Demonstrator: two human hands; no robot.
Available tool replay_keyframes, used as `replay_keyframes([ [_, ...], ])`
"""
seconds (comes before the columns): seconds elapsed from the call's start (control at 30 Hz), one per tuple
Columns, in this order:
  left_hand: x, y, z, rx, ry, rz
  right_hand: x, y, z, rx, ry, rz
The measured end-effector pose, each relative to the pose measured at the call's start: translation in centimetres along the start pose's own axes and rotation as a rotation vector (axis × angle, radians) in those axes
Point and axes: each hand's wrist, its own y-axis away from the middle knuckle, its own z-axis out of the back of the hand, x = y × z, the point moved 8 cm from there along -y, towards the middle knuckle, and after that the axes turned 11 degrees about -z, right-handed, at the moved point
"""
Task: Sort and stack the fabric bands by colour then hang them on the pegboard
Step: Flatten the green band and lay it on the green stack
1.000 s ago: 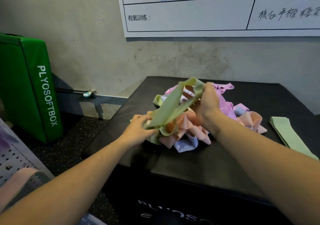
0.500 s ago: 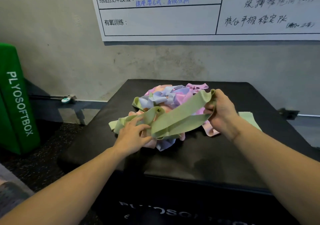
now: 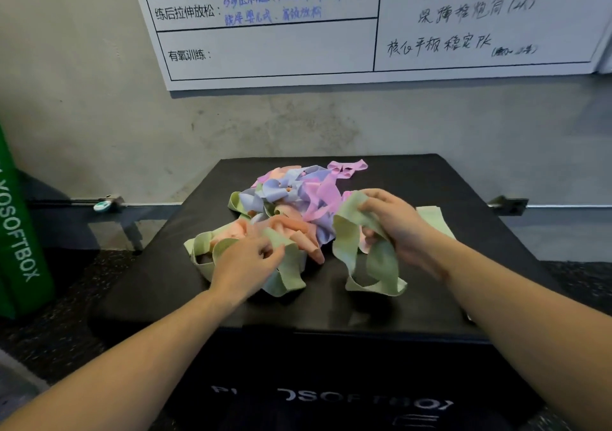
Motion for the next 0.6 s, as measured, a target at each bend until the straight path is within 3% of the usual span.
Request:
replay_keyframes([
  [0.1,-4.5,-0.6,-0.9,-0.012,0.399,-0.090,-0.2,0.9,-0.6,0.087,0.059,0.013],
  [0.2,-7.5,-0.5,-2.0,0.019,0.681,-0.026,0.0,1.9,-1.1,0.137,0.158,0.005],
  [0.4,-12.2,-0.5,-1.5,0.066,0.777,-0.028,1.2,4.4,-1.5,0.247,0.137,0.004],
  [0.6,-13.4,0.4,-1.8,0.088,0.919,0.066,3.0,6.7,0.5,0.212,0.033,0.040],
])
